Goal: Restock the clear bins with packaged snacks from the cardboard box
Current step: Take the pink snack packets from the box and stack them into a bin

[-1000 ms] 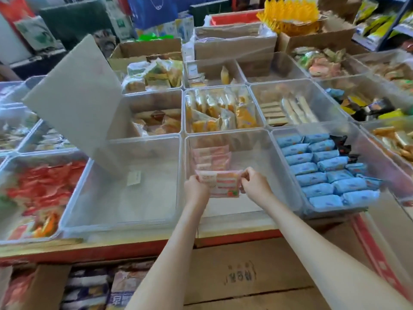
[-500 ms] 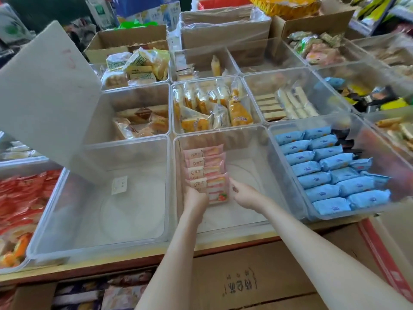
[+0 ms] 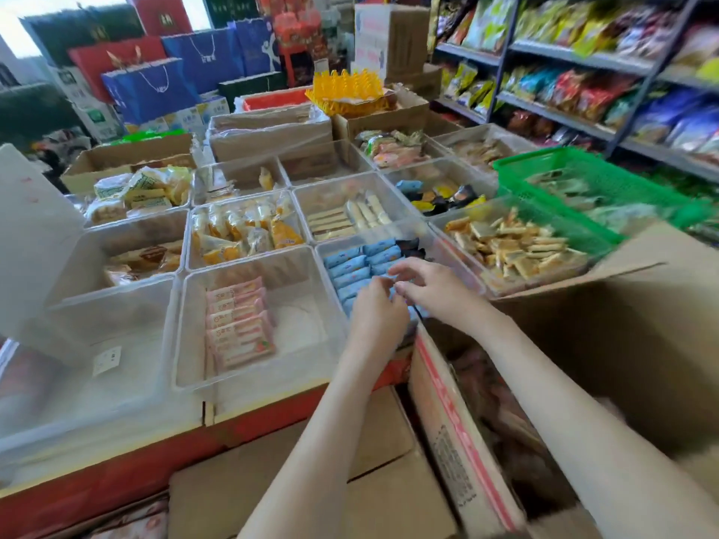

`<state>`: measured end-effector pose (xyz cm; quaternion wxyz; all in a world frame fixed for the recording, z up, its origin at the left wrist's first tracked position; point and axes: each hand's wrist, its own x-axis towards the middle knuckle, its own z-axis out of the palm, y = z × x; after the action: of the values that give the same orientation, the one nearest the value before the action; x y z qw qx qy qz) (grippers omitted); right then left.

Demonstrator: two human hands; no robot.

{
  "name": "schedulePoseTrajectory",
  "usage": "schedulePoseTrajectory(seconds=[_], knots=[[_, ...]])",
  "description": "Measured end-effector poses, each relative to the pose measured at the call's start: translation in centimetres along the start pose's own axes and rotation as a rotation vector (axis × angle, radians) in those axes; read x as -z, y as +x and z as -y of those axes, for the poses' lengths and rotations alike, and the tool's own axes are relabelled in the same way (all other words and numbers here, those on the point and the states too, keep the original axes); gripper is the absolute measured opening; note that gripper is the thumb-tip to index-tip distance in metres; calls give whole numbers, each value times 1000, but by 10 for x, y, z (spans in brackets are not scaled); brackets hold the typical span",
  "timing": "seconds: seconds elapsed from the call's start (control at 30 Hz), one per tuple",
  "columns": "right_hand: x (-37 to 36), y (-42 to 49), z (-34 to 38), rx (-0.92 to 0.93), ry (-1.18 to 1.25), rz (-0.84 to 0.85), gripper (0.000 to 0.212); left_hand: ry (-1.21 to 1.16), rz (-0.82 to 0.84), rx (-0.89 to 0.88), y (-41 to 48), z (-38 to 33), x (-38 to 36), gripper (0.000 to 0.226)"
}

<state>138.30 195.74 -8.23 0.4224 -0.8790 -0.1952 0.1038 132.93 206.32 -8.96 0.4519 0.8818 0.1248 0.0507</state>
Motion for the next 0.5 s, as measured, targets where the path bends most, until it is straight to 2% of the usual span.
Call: schedulePoseTrajectory(seconds=[0.13,0.23,0.33,0.43,0.5], knots=[[91,-102,-53,3,99,-87,15,120,42,-113,-64,-82,-66,28],[139,-161,-109,-110,-16,-49,13,270,190,-108,-90,-121,-119,35],[163,-197,-174,-337,-144,-1,21,543,394,-23,-110,-124,-180,39],[167,-213,-230,-474,-185,19,25,581,567,56,-118,-104,-228,42],[165,-214,-254,-499,-183,54,25,611,593,99,-114,-92,-249,41]])
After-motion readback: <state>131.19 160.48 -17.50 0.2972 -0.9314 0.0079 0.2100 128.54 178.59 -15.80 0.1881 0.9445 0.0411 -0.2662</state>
